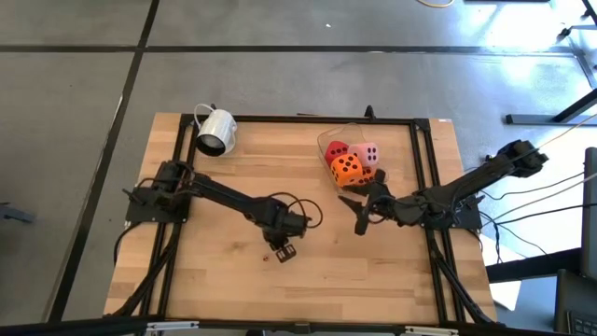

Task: Pick & Place Dice
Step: Put the small yellow die in the bin

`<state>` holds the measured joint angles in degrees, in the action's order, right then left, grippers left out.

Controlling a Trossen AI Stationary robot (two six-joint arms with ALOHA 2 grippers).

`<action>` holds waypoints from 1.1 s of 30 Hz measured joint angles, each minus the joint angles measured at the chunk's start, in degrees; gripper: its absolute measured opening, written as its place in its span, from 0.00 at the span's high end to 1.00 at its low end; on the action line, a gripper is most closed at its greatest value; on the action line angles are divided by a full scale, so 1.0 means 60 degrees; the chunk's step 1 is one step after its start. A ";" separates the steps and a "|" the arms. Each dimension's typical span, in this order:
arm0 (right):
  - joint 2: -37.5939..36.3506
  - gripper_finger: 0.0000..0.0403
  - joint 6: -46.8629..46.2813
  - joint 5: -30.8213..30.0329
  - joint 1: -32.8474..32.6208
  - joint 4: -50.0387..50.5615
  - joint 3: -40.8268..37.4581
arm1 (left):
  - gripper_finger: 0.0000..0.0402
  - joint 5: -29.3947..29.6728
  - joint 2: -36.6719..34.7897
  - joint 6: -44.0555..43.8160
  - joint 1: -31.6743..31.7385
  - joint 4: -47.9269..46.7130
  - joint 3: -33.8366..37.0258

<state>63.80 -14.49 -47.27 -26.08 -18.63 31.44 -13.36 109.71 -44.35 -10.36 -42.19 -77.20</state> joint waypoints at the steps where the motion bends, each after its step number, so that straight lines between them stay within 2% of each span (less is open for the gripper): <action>1: -0.0108 0.60 0.0214 -0.0273 -0.0038 -0.0004 0.0000 | 0.90 -0.0227 -0.0009 0.0088 0.0086 0.0120 -0.0036; 7: -0.1234 0.60 0.1728 -0.2402 -0.0788 -0.0214 0.0000 | 0.89 -0.1397 -0.0018 0.0265 0.0714 0.0779 -0.0333; 10: -0.1842 0.60 0.2502 -0.2990 -0.1376 -0.0455 0.0000 | 0.90 -0.1735 -0.0018 0.0254 0.1066 0.1469 -0.0400; 15: -0.2490 0.60 0.2910 -0.3055 -0.2325 -0.0546 0.0000 | 0.89 -0.2031 -0.0022 -0.0084 0.1695 0.3534 -0.0439; 22: -0.2558 0.60 0.2699 -0.3055 -0.3464 -0.0536 0.0000 | 0.88 -0.2036 -0.0022 -0.0738 0.2465 0.6554 -0.0439; 26: -0.2558 0.60 0.2390 -0.3067 -0.4001 -0.0532 0.0000 | 0.89 -0.2391 -0.0029 -0.1096 0.2828 0.8005 -0.0439; 33: -0.2558 0.60 0.2018 -0.4060 -0.4785 -0.0535 0.0000 | 0.88 -0.2554 -0.0033 -0.1503 0.3488 0.9611 -0.0439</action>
<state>48.45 -2.39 -71.63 -54.80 -21.84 31.44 -28.69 109.51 -53.37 10.57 15.48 -79.83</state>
